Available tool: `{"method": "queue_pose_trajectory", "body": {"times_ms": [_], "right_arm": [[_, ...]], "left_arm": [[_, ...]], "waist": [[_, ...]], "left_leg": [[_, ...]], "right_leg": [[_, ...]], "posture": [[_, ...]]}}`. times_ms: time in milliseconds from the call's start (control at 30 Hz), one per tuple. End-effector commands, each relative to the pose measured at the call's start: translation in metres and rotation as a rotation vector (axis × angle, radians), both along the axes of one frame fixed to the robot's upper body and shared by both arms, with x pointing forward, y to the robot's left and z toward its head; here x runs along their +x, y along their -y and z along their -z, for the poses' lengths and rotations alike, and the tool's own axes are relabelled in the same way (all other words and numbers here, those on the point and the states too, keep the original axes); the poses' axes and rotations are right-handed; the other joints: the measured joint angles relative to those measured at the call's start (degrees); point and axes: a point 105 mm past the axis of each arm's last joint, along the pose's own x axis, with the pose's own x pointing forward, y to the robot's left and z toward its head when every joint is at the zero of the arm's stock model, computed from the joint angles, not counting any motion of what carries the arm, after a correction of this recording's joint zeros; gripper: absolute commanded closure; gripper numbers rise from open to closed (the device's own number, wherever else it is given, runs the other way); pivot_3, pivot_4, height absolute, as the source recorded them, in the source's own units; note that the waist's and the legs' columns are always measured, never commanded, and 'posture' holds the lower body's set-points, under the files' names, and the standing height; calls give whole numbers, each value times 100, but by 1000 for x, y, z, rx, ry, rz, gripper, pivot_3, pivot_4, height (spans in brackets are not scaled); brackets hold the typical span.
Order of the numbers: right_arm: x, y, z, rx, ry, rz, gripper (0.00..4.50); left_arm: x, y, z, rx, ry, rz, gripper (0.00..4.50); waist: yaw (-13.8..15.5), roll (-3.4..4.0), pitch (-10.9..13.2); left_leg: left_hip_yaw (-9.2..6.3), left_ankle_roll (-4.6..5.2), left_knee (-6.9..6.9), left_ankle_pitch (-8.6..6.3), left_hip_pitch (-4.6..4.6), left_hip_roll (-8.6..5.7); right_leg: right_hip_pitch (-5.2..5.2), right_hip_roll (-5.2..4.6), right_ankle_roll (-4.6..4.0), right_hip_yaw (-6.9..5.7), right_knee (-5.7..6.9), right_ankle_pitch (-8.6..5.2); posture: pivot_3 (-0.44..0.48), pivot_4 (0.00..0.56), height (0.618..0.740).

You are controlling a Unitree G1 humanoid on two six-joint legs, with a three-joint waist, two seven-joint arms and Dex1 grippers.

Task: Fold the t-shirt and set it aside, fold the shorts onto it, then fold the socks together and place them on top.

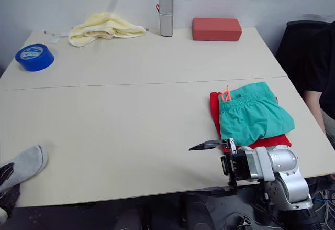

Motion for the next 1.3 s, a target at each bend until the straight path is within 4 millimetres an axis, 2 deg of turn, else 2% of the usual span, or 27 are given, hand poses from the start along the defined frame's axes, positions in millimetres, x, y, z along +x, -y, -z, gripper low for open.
{"method": "queue_pose_trajectory", "body": {"times_ms": [33,333,467,567,667,967,1133,1200,1267,1300], "right_arm": [[-3,2,-2,-8,26,-18,41],[-2,3,-2,-1,29,3,41],[-1,3,-2,5,28,13,41],[0,3,-3,7,30,17,0],[1,3,-5,11,34,23,0],[-2,5,-5,13,36,61,0],[-4,8,-4,4,38,78,0],[-4,11,-4,-2,43,96,0],[-4,17,-4,-14,50,124,0],[-5,19,-4,-17,52,131,0]], "left_arm": [[-2,-21,2,-9,-36,-75,0],[10,-24,8,-24,-57,-44,0],[23,-21,13,3,-74,20,0],[31,-18,24,29,-124,64,594],[38,-19,31,40,-150,80,1565],[62,-14,25,68,-130,154,4407],[73,-4,16,86,-103,219,4464],[82,12,7,110,-83,304,4464],[95,40,-8,164,-48,460,4464],[98,47,-12,171,-34,497,4464]], "waist": [[20,4,-2],[72,51,-18],[123,65,-21],[153,91,-27],[164,131,-37],[288,151,-41],[293,148,-42],[289,147,-42],[300,139,-39],[305,138,-39]], "left_leg": [[-3,1,0,2,2,0],[-5,0,-1,2,5,2],[-6,-1,-1,3,7,0],[-10,-2,-1,3,7,-7],[-14,-14,-1,-5,7,-17],[-32,-13,-2,-4,5,-25],[-37,-7,-3,-7,-1,-32],[-37,-5,-5,-8,-1,-32],[-38,-4,-5,-9,-3,-35],[-43,-4,-6,-8,-4,-37]], "right_leg": [[1,0,0,-2,1,0],[4,-1,-1,-5,5,0],[3,1,-3,-6,6,-1],[4,-2,-3,-6,5,-1],[7,-11,2,-6,4,1],[14,-18,16,-15,3,9],[17,-30,69,-19,-4,40],[18,-34,74,-24,-6,43],[18,-40,74,-30,-7,43],[18,-44,74,-35,-8,43]], "posture": [[0,150,740],[0,150,740],[0,150,740],[0,150,740],[0,150,740],[0,150,740],[0,150,740],[0,150,740],[0,150,740],[0,150,740]]}}
